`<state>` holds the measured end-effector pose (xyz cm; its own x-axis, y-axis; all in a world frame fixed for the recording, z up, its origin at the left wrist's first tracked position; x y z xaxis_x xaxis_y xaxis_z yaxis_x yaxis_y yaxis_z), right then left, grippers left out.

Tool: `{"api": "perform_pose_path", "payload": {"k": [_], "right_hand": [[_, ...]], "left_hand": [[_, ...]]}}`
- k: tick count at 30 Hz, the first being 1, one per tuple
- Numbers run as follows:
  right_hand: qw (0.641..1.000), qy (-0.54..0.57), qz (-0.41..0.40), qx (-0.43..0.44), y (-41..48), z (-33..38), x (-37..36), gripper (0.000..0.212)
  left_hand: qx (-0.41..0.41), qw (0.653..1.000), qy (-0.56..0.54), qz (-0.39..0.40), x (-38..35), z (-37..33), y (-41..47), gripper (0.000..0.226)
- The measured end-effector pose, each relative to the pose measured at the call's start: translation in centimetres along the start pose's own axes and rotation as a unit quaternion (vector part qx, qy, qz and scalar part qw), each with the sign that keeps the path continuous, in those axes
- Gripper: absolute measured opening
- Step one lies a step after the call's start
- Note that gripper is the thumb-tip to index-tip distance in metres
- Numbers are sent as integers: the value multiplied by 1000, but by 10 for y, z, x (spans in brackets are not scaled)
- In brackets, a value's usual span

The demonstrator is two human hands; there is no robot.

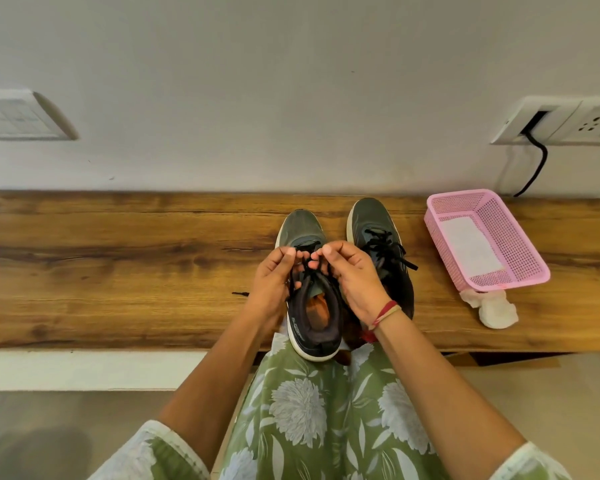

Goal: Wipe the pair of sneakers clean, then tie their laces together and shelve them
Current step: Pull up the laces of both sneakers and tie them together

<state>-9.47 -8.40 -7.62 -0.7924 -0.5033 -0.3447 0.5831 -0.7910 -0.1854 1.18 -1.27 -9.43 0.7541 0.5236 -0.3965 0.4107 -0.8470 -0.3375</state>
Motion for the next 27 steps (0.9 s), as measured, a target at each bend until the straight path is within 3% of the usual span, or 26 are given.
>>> {"api": "perform_pose_path", "payload": {"k": [7, 14, 22, 27], "right_hand": [[998, 8, -52, 28, 4, -12, 3, 12], [996, -24, -78, 23, 1, -18, 9, 24], [987, 48, -151, -15, 4, -19, 10, 13], [988, 60, -133, -57, 7, -23, 9, 6]], "left_hand": [[-24, 992, -108, -64, -3, 6, 5, 13], [-10, 991, -124, -58, 1, 18, 8, 17], [-73, 995, 24, -63, -1, 3, 10, 6], [-108, 991, 55, -49, -6, 0, 11, 9]]}}
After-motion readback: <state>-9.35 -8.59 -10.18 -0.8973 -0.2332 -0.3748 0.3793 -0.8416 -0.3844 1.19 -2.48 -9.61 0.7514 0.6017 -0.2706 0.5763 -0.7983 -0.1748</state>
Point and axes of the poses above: each hand's wrist, its own y-axis towards the middle knuckle, its own x-axis out of the back of the hand, z = x × y, the point moved 7 cm from there along y, towards the middle knuckle, and after that the axes turned 1 degree about -y, right-handed, at the moved point
